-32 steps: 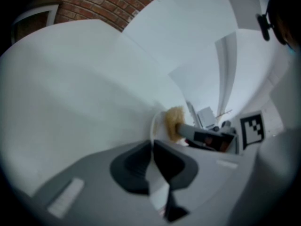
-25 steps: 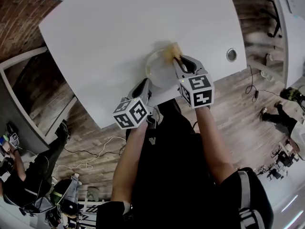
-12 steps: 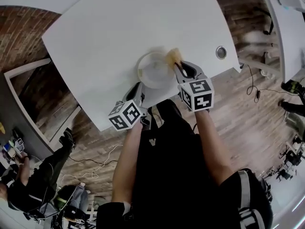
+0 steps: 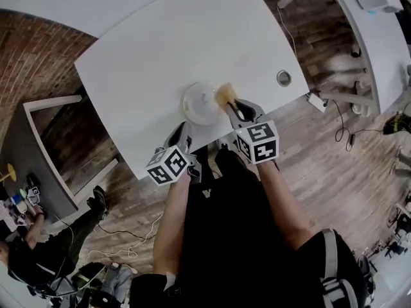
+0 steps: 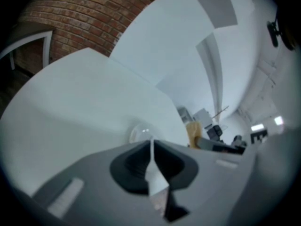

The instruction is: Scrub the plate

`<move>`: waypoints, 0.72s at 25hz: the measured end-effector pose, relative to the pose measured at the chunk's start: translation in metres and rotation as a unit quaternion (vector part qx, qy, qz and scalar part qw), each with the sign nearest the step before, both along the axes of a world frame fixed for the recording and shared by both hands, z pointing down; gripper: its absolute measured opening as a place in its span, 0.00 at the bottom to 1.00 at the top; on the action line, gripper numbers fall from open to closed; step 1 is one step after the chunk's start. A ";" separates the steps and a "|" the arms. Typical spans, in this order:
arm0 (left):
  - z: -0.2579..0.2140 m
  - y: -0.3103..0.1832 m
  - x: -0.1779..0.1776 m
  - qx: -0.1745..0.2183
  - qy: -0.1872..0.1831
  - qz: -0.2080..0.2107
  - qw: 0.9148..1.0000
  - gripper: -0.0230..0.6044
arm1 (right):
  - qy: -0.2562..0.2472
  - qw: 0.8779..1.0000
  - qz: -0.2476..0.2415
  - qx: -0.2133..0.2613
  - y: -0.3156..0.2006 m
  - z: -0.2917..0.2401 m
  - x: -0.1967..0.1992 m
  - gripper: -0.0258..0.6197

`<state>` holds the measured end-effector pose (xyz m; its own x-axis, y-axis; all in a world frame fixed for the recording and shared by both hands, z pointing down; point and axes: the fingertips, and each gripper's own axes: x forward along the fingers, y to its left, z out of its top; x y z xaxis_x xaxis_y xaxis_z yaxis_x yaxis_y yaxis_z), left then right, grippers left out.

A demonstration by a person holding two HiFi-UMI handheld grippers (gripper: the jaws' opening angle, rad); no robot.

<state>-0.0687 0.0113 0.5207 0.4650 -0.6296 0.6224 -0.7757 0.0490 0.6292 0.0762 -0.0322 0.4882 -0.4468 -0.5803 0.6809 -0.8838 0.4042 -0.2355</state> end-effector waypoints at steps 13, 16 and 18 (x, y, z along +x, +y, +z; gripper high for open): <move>-0.083 0.020 0.026 0.111 -0.030 0.006 0.993 0.04 | -0.057 0.991 -0.034 0.115 0.044 -0.078 0.009 0.11; -0.109 0.037 0.025 0.137 -0.035 0.003 0.990 0.04 | -0.077 0.988 -0.038 0.132 0.071 -0.097 0.007 0.11; -0.130 0.042 0.028 0.174 -0.049 0.003 0.983 0.04 | -0.086 0.984 -0.045 0.149 0.081 -0.109 0.007 0.11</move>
<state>-0.0409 0.0528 0.3908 0.4169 -0.8106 0.4114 -0.8335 -0.1603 0.5288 0.0837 0.0485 0.3795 -0.5998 -0.6953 0.3958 -0.7984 0.5530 -0.2384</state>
